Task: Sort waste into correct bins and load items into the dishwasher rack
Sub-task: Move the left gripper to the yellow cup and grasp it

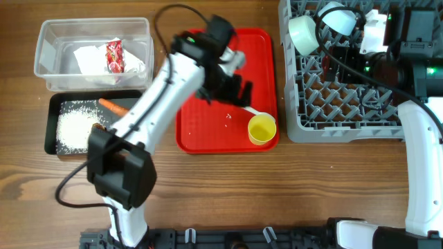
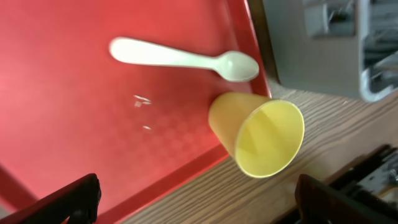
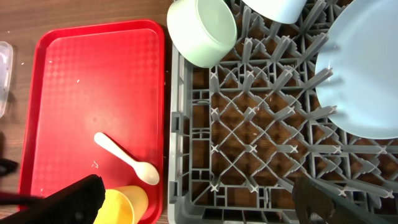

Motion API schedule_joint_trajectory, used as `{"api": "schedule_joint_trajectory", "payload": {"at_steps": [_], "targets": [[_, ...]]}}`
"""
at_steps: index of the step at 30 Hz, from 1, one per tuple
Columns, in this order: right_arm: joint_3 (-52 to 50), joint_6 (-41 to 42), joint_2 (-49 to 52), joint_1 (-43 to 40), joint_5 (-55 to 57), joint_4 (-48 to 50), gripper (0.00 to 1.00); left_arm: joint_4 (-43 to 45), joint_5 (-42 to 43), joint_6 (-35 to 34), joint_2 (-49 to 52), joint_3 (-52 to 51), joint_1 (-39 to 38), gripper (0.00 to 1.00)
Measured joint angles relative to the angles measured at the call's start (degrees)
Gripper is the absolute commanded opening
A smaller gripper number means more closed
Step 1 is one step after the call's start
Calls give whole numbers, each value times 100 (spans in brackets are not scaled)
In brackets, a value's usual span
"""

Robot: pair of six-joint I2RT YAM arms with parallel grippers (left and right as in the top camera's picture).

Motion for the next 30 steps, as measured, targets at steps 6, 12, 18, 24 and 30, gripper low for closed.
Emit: {"api": "schedule_joint_trajectory", "payload": {"at_steps": [6,12,18,24,30], "targets": [[0,0,0,0,0,0,100,361,-337,-374,2,-431,-437,100],[0,0,0,0,0,-2,100,970,-483,-527,2,-756,-584,100],[0,0,0,0,0,-2,100,1543,-802,-553,7,-1464,-754,95],[0,0,2,0,0,-4,100,1810,-909,-634,11,-1790,-754,26],[0,0,2,0,0,-7,100,1963,-907,-678,11,-1792,-754,4]]}}
